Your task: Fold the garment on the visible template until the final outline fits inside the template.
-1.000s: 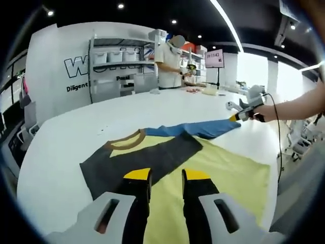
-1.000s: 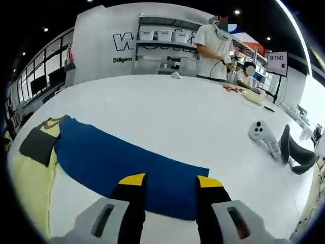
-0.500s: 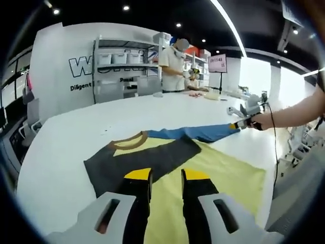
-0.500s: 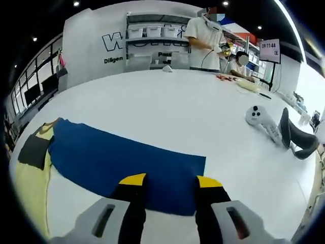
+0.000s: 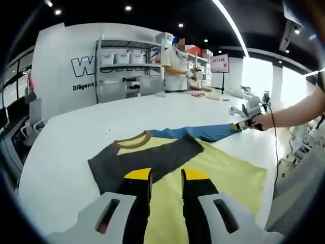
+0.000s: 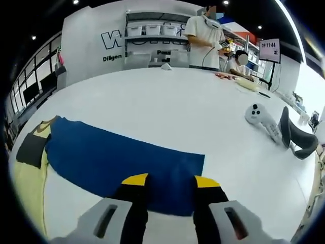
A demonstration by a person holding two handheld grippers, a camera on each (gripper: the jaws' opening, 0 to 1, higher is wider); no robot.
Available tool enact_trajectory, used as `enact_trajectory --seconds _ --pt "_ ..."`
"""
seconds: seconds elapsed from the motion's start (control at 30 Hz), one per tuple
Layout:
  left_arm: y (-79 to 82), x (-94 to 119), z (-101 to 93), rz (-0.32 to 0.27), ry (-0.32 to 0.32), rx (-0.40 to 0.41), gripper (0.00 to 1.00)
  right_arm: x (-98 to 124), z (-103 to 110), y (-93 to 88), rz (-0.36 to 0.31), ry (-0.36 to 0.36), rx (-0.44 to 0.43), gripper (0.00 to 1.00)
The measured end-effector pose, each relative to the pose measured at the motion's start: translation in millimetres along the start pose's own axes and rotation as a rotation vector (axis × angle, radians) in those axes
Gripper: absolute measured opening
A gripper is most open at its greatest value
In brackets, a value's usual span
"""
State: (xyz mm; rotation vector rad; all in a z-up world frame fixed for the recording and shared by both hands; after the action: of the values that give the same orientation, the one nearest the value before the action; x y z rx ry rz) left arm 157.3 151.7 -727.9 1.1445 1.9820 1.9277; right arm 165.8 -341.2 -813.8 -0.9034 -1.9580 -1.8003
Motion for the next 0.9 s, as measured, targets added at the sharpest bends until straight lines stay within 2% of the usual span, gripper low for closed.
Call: enact_trajectory --seconds 0.13,0.23,0.27,0.4,0.47,0.57,0.6,0.63,0.9 --pt "0.0 -1 -3.3 0.004 -0.012 -0.006 0.19 -1 4 1.9 -0.002 0.020 0.038 0.15" --pt "-0.2 -1 -4.9 0.005 -0.018 -0.008 0.19 -2 3 2.2 0.015 -0.003 0.054 0.00" --pt "-0.3 -1 -5.6 0.007 -0.019 -0.009 0.20 -1 0 1.5 0.024 -0.021 0.063 0.00" --pt "0.0 0 -7.8 0.008 -0.033 -0.011 0.22 0 0 1.0 0.003 -0.003 0.011 0.00" --pt "-0.8 0 -9.6 0.012 -0.043 -0.017 0.23 2 3 0.5 -0.014 0.013 -0.051 0.00" --pt "-0.7 2 -11.4 0.006 -0.041 -0.023 0.23 6 7 1.3 -0.026 0.021 -0.085 0.00" --pt "-0.4 2 -11.8 0.002 -0.044 -0.026 0.23 10 9 3.0 -0.031 0.011 -0.094 0.00" --pt "-0.7 2 -12.4 0.005 -0.050 -0.028 0.23 13 14 9.1 -0.067 0.005 -0.115 0.00" --pt "-3.9 4 -15.2 0.016 -0.061 -0.023 0.23 13 27 28.4 -0.113 0.043 -0.143 0.00"
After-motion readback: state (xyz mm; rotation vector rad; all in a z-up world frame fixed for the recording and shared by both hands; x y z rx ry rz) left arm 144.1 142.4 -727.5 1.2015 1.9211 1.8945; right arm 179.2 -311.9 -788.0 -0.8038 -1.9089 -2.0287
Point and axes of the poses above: the point that each gripper's makers call its tool centre point, and the gripper's own axes: x roughly backward along the fingers, z roughly to its left, y roughly out of its top, the point moved 5 cm from there along x, roughly backward along the fingers, and after that the axes turned 8 degrees about x, right-handed, at the moved point
